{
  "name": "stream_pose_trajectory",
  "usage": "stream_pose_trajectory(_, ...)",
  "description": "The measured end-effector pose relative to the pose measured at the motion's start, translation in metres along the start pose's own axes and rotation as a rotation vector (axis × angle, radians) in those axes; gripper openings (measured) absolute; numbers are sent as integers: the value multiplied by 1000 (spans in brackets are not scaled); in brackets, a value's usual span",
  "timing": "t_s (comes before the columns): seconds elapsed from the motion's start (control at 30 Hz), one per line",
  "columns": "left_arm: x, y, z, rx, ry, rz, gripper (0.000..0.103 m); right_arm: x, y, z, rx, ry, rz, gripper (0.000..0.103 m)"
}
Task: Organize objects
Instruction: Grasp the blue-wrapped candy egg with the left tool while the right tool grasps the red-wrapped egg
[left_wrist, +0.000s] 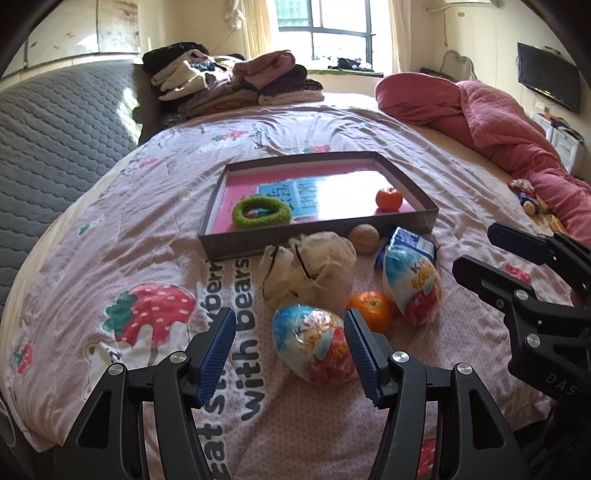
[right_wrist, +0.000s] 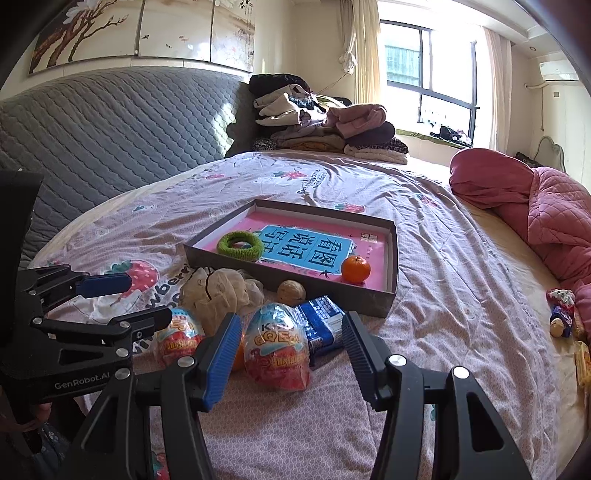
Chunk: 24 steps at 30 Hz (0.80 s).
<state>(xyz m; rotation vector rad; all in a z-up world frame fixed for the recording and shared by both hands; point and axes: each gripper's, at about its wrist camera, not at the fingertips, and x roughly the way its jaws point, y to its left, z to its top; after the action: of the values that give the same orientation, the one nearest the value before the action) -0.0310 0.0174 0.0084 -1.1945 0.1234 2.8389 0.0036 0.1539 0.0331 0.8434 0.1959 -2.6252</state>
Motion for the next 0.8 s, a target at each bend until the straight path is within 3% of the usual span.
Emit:
stream_pose_trajectory(0.37,11,-1,-20,-13,56,-45,62,10,5,-10,-20,43,9,56)
stream_pose_trajectory(0.8,24,0,-19,-39,76,-90,62,24,6,-15,-25,70,19,56)
